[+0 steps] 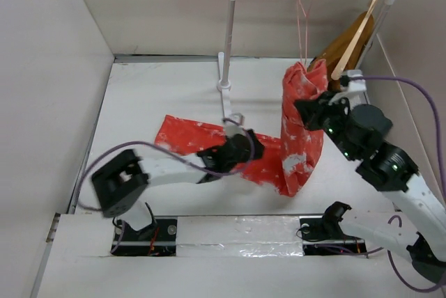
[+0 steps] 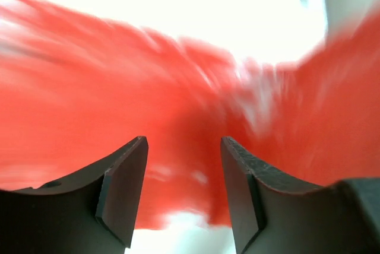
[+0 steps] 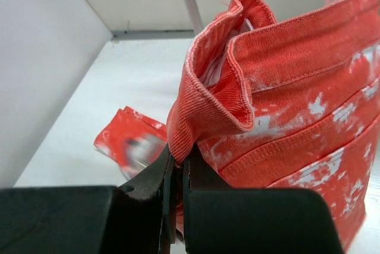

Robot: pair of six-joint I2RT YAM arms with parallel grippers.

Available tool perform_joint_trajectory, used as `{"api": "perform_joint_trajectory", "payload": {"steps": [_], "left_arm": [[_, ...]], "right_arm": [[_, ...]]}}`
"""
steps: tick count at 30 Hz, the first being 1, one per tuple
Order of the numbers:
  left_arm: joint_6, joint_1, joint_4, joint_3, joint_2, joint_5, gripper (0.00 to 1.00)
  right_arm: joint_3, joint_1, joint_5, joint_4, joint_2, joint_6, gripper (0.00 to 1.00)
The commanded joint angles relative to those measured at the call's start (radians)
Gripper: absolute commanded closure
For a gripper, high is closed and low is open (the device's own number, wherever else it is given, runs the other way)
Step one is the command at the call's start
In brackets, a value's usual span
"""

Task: Place the trousers on the hanger
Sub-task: Fold the trousers at the center of the board.

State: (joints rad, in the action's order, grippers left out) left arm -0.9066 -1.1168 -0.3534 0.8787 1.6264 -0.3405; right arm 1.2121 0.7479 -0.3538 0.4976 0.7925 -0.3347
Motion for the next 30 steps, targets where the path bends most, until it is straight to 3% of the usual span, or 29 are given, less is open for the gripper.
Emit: {"api": "perform_joint_trajectory", "payload": {"steps": [1,4,7,14,15,16,18,19,21,22,27,30], "left_arm": [[0.011,0.142,0.075,-0.212,-0.303,-0.071,0.50],[-0.008,0.254,0.210,-0.335,-0.709,-0.120,0.50],[-0.006,0.336,0.334,-0.382,-0.979,-0.141,0.50],[0.028,0.410,0.626,-0.255,-1.243,-0.297,0.51],[0.029,0.410,0.652,-0.230,-1.257,-0.319,0.51],[0.035,0.410,0.697,-0.187,-1.283,-0.340,0.51],[0.057,0.410,0.715,-0.156,-1.309,-0.383,0.51],[0.063,0.410,0.715,-0.144,-1.318,-0.393,0.51],[0.063,0.410,0.743,-0.144,-1.338,-0.400,0.51],[0.058,0.410,0.742,-0.161,-1.340,-0.400,0.51],[0.034,0.410,0.653,-0.253,-1.309,-0.359,0.51],[0.031,0.410,0.538,-0.328,-1.208,-0.300,0.50]], "right_arm": [[0.095,0.013,0.085,-0.255,0.104,0.025,1.00],[0.182,0.044,0.108,-0.329,0.278,0.036,1.00],[0.274,0.116,0.116,-0.399,0.473,0.051,1.00],[0.556,0.300,0.110,-0.472,1.000,0.100,1.00],[0.654,0.312,0.125,-0.461,1.068,0.102,0.96],[0.705,0.321,0.156,-0.444,1.194,0.097,0.82],[0.811,0.334,0.174,-0.360,1.286,0.066,0.60],[0.805,0.334,0.176,-0.347,1.306,0.063,0.41],[0.679,0.346,0.154,-0.405,1.268,0.045,0.20],[0.625,0.335,0.162,-0.430,1.236,0.034,0.16],[0.286,0.280,0.190,-0.576,0.954,0.003,0.20],[0.056,0.271,0.150,-0.594,0.788,-0.006,0.56]]}}
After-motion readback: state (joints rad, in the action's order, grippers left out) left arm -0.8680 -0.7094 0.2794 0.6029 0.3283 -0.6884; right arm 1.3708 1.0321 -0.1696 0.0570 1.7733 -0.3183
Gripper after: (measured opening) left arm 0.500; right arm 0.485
